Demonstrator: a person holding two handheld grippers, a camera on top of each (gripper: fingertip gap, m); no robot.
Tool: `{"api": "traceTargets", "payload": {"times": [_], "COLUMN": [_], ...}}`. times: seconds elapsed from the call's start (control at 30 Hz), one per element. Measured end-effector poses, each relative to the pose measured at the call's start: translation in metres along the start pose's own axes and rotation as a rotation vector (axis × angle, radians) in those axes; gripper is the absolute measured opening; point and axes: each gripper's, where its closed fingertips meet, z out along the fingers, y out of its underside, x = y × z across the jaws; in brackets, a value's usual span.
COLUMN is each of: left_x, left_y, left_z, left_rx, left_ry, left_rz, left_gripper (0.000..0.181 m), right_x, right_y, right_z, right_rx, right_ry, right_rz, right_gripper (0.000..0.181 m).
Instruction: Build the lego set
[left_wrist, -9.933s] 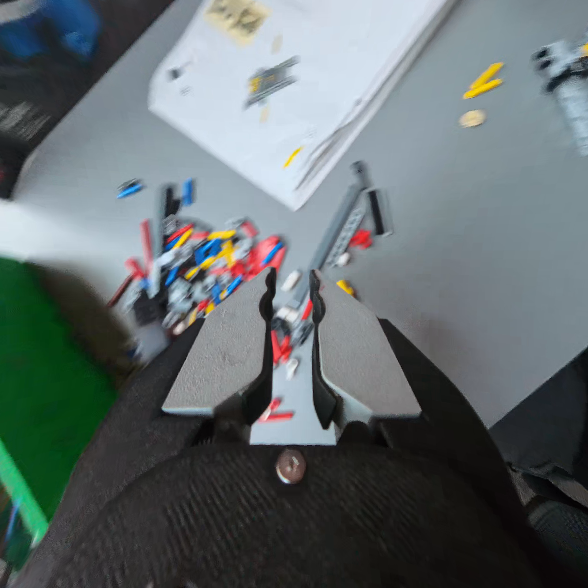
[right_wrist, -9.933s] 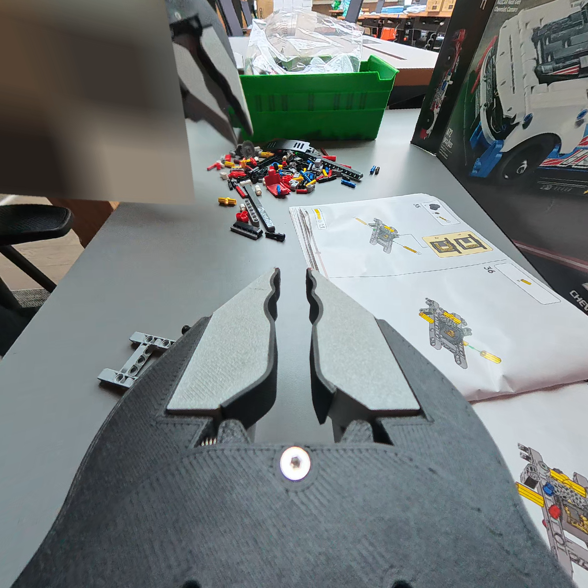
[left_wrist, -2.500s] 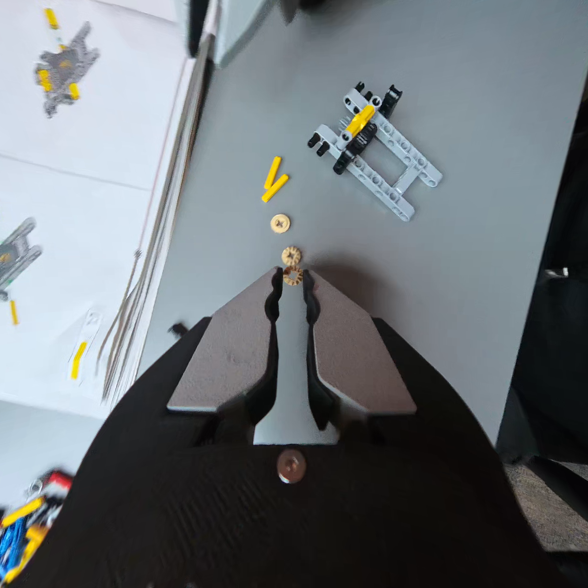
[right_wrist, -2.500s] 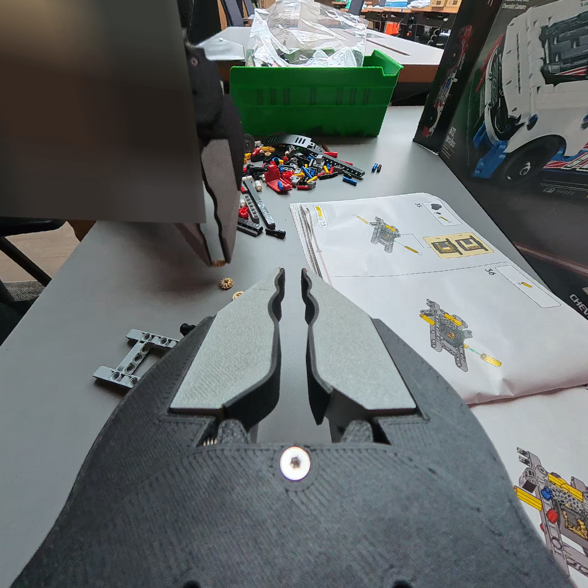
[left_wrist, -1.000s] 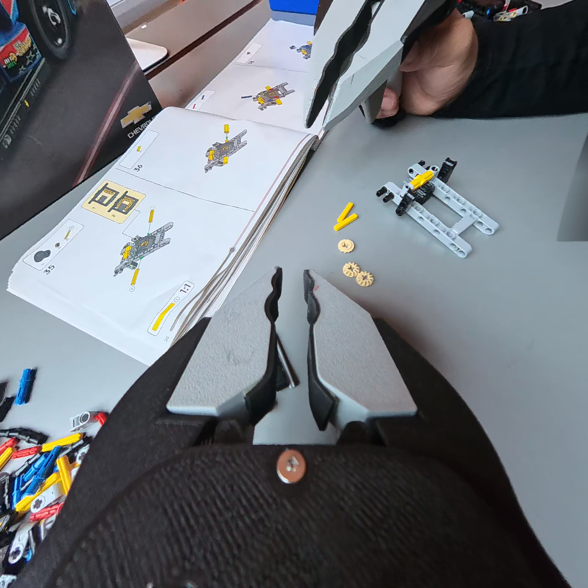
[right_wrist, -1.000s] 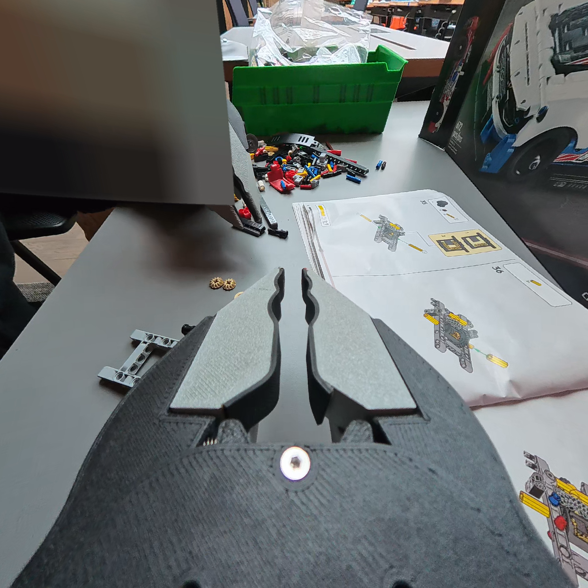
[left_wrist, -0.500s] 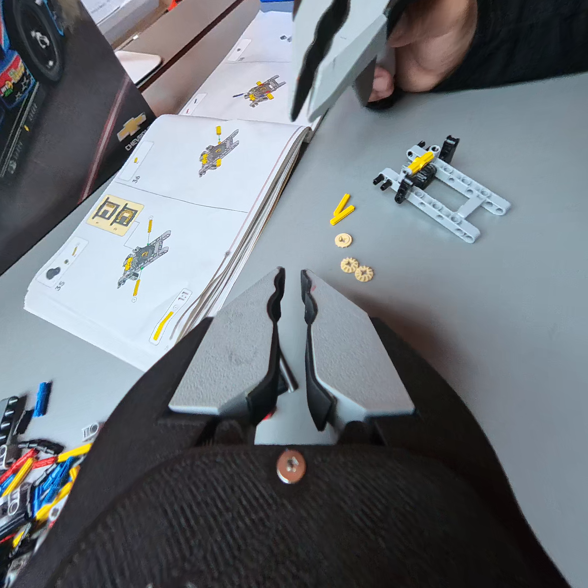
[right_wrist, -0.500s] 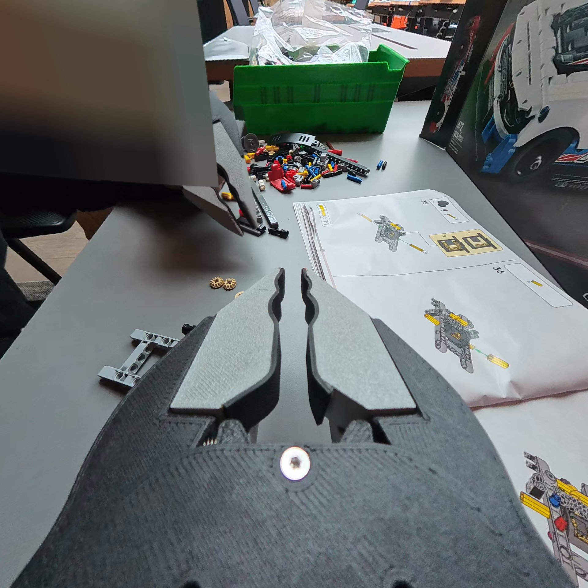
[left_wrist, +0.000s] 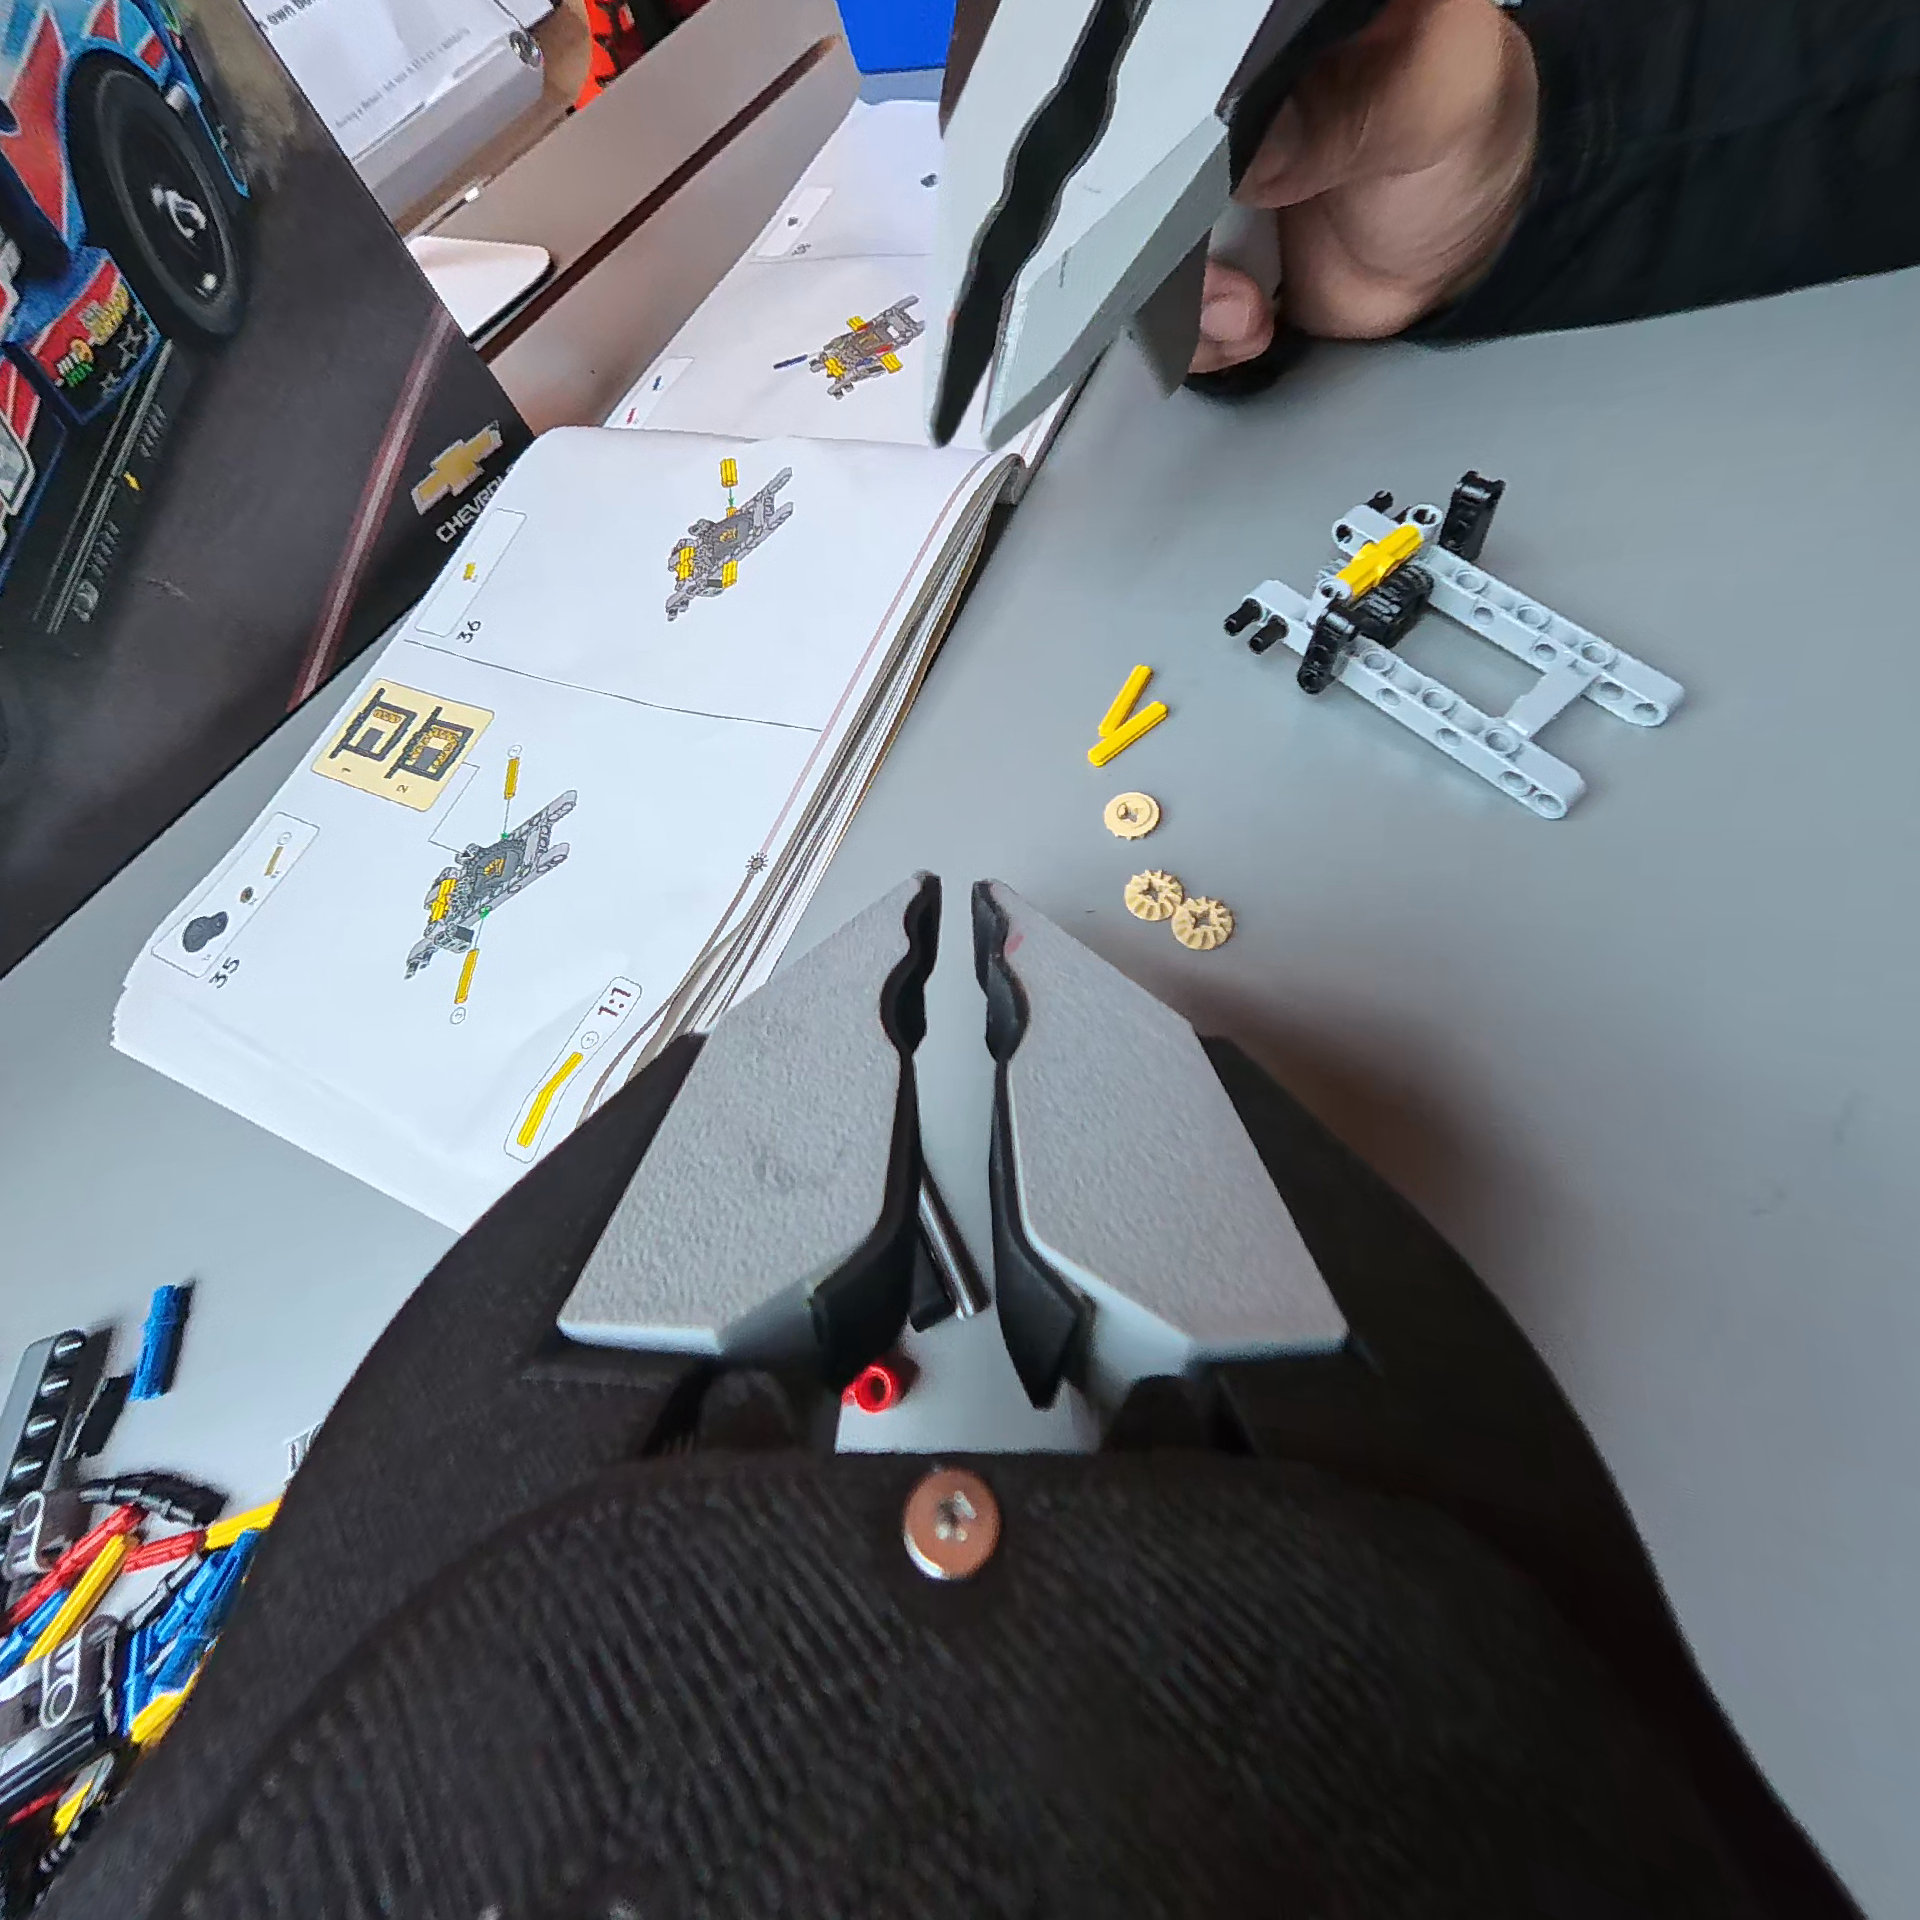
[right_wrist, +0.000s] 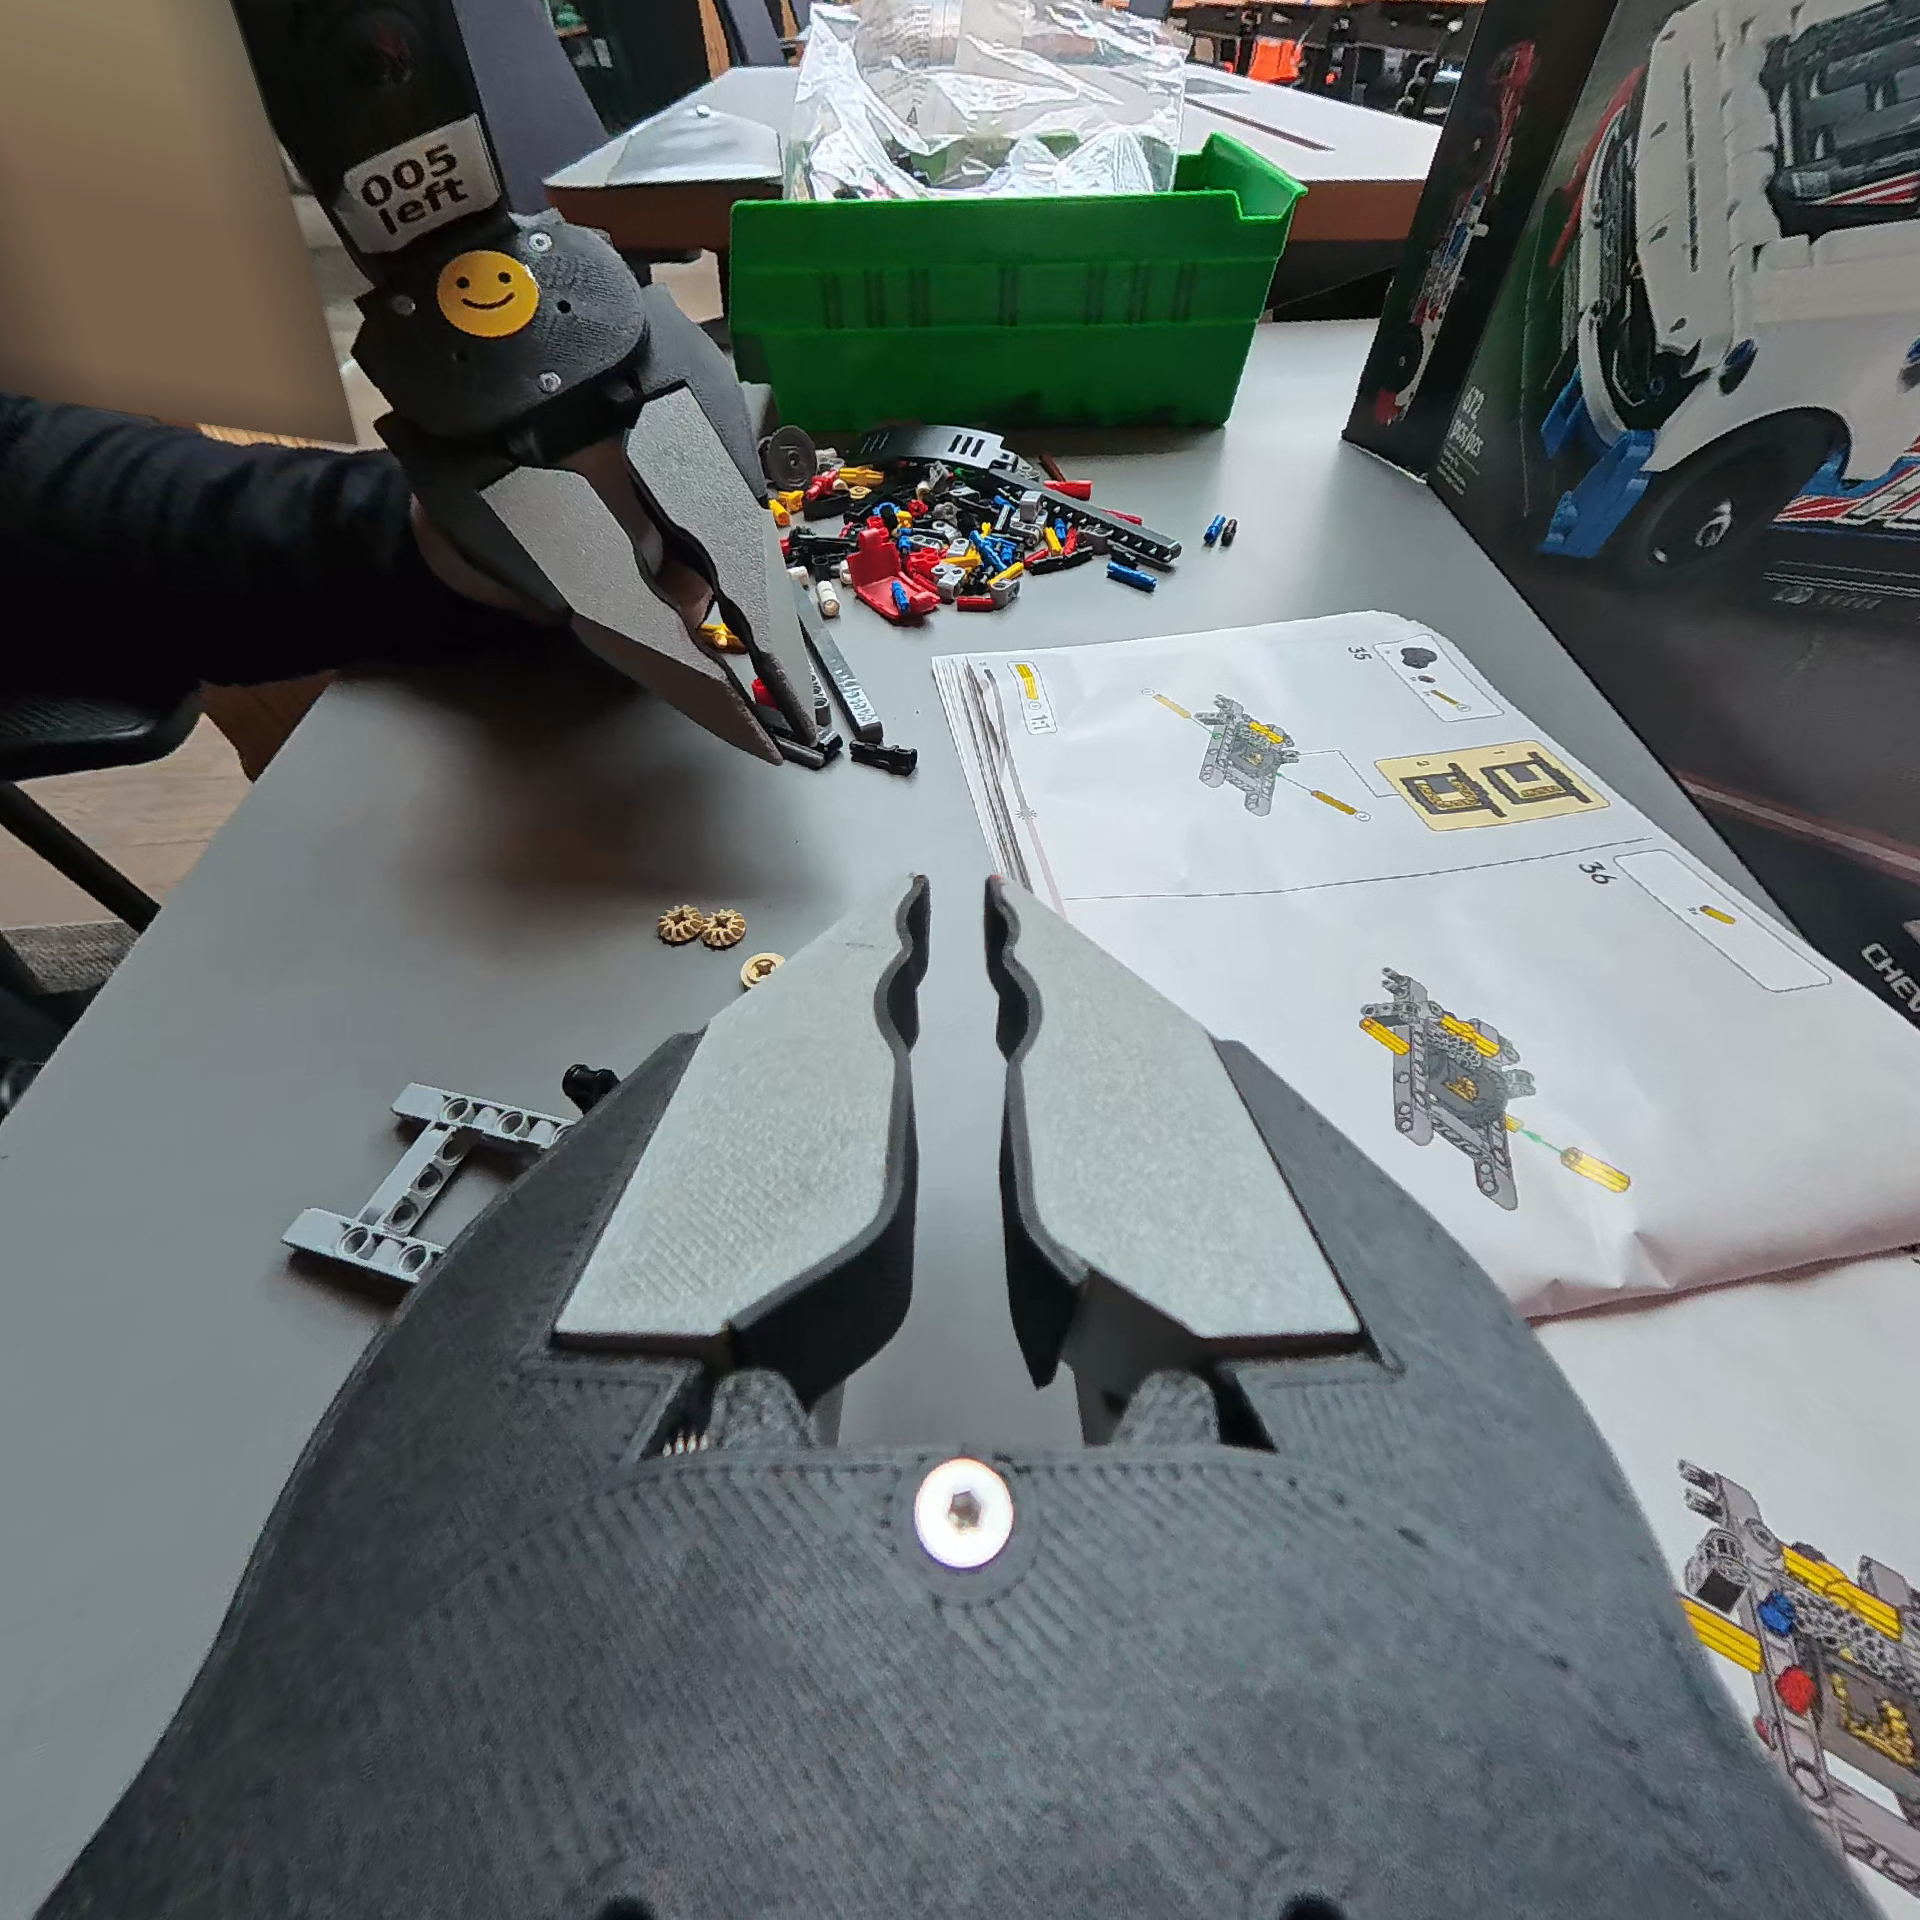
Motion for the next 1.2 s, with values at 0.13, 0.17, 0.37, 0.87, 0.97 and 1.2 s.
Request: {"api": "traceTargets", "payload": {"times": [0.13,0.17,0.37,0.87,0.97,1.2], "left_x": [-0.001,-0.002,-0.022,-0.104,-0.116,-0.127], "left_y": [-0.001,-0.002,-0.002,0.116,0.13,0.148], "left_z": [0.0,-0.001,-0.028,-0.214,-0.227,-0.235], "left_rx": [0.007,0.013,0.052,-0.408,-0.443,-0.531], "left_ry": [-0.014,-0.02,-0.093,-0.457,-0.486,-0.475], "left_rz": [0.011,0.009,-0.109,-0.411,-0.433,-0.44], "left_gripper": [0.001,0.001,0.005,0.026,0.027,0.029], "right_x": [0.004,0.005,0.007,0.001,0.001,0.001], "right_y": [-0.001,-0.001,-0.002,-0.003,-0.003,-0.003], "right_z": [-0.002,-0.002,-0.003,-0.003,-0.003,-0.003], "right_rx": [0.011,0.011,0.022,0.024,0.022,0.022], "right_ry": [0.025,0.026,0.039,-0.001,-0.002,0.0], "right_rz": [0.002,0.006,0.009,0.004,0.004,0.008], "right_gripper": [0.007,0.008,0.009,0.008,0.008,0.008]}}
